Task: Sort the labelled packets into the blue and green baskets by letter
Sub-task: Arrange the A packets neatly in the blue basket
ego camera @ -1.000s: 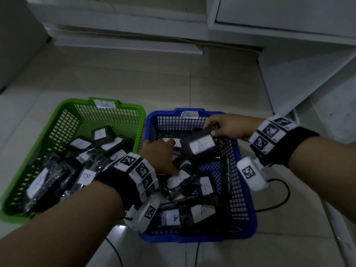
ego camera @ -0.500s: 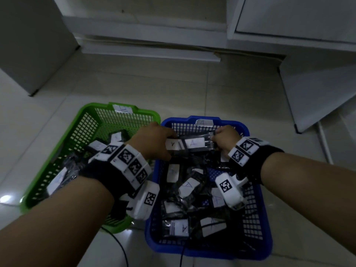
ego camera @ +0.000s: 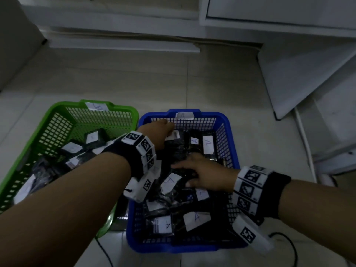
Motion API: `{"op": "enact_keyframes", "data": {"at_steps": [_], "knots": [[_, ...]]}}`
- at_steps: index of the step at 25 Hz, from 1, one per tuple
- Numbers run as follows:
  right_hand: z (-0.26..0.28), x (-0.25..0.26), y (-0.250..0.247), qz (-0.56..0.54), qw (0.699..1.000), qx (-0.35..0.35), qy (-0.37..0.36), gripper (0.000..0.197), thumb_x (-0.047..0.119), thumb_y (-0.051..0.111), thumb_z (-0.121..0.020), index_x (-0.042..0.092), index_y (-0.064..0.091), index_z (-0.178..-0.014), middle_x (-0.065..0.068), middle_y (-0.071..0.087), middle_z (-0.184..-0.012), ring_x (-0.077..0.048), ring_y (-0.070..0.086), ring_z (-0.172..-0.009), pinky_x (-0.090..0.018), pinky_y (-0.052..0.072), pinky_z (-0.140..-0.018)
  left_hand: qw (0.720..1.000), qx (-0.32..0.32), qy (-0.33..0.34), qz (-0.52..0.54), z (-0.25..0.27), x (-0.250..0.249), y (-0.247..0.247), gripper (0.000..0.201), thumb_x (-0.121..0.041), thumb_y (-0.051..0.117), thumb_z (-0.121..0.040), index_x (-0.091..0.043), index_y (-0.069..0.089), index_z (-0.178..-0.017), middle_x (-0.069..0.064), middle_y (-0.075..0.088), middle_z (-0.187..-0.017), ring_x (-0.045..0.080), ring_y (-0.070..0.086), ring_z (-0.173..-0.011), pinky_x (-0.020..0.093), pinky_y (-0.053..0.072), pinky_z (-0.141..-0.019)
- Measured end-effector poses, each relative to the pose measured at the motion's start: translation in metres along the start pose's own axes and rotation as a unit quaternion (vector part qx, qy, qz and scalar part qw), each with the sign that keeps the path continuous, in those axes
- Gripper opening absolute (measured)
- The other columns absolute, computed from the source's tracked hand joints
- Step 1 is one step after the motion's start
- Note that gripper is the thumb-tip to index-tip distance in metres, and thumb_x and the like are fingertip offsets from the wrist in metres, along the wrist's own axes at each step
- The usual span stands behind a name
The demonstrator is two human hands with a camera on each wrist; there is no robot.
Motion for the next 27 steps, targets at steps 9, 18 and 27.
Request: {"op": "enact_keyframes", "data": {"at_steps": [9,18,27], "knots": [[0.000,0.004,-0.018,-0.020,1.000,-0.003,-0.016,0.052,0.028,0.081,-0.071,0.020,0.052,-0.113,0.009,0.050,-0.109,-0.003,0.049,-0.091,-0.011,0.038,-0.067,0.999,0.035,-0.028,-0.025,0.003,0.006,0.004,0.042,-0.022,0.062,-0.086,-0.012,0.045,-0.124,0.015,0.041,-0.130,0.035,0.051,-0.113,0.044,0.047,-0.093],[0.009,-0.046,-0.076,0.015,0.944,-0.264,0.199,0.043,0.056,0.054,-0.086,0.019,0.048,-0.108,-0.014,0.053,-0.108,-0.027,0.055,-0.088,-0.030,0.041,-0.063,0.985,0.082,-0.013,-0.149,0.057,-0.011,0.021,0.058,-0.062,0.056,-0.078,-0.023,0.053,-0.122,0.000,0.059,-0.121,0.023,0.052,-0.116,0.044,0.031,-0.102],[-0.016,-0.044,-0.057,-0.025,0.960,-0.221,0.171,0.057,0.028,0.068,-0.083,0.016,0.040,-0.131,-0.017,0.049,-0.128,-0.031,0.055,-0.111,-0.030,0.045,-0.087,0.977,0.109,-0.010,-0.185,0.063,-0.018,0.040,0.083,-0.079,0.043,-0.073,-0.022,0.039,-0.135,0.005,0.060,-0.122,0.027,0.051,-0.117,0.046,0.026,-0.105]]}}
Point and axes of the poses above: each hand's wrist, its own z-axis away from the middle knuckle, its own y-axis out of the palm, x = y × z, the point moved 8 cm from there along -z, towards the middle knuckle
